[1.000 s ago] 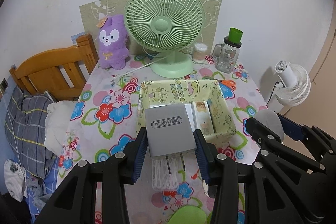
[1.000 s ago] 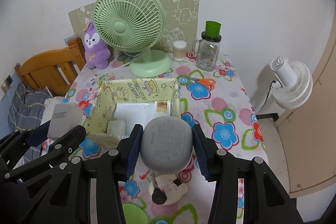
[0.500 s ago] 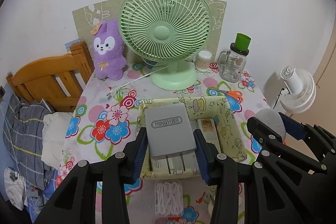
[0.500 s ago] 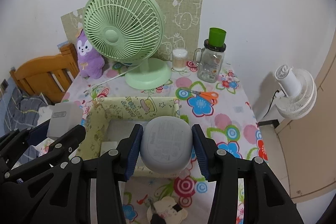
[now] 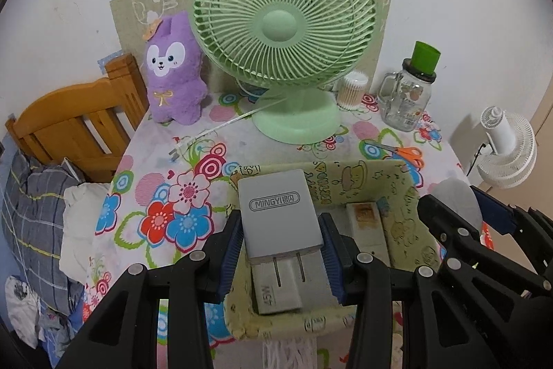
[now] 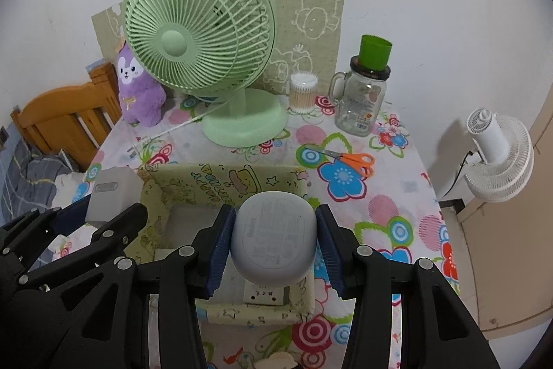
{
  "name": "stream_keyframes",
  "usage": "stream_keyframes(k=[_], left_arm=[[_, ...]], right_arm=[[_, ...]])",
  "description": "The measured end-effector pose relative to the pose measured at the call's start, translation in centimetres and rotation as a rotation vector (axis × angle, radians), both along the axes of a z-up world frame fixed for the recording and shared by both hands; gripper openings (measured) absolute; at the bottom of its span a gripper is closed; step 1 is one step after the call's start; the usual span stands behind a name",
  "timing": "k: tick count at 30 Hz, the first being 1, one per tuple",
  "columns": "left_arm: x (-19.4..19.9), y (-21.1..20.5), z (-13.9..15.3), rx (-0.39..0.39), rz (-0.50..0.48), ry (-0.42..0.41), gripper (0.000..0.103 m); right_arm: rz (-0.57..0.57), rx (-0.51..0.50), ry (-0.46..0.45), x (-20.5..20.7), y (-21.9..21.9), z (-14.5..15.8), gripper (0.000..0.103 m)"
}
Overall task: Organize rigid objects
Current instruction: 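Lift both held items toward the fabric box, then lower both items into the box and open both grippers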
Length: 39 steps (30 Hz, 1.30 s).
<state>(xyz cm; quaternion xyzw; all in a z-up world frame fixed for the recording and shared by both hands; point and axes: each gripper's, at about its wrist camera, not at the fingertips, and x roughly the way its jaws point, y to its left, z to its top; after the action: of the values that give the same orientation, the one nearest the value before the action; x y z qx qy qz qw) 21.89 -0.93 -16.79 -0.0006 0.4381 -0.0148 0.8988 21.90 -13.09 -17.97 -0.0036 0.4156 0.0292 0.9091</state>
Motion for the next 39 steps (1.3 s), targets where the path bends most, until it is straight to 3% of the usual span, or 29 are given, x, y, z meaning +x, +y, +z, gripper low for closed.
stream_keyframes(k=[18,31,39], left_arm=[[4.2,0.3,-5.1,0.033,-0.026,0.089,0.044],[4.1,0.4,-5.0,0.059,-0.058,0.081,0.045],[3.5,0.7,-4.6,0.033,-0.105,0.092,0.052]], right_arm=[[0.02,0.001,0.068,3.8,0.7,-4.9,0.051],[0.013,-0.001,0.074,5.2,1.1,-6.0,0.052],[0.043,-0.018,0.088,5.2,1.1,-5.9,0.052]])
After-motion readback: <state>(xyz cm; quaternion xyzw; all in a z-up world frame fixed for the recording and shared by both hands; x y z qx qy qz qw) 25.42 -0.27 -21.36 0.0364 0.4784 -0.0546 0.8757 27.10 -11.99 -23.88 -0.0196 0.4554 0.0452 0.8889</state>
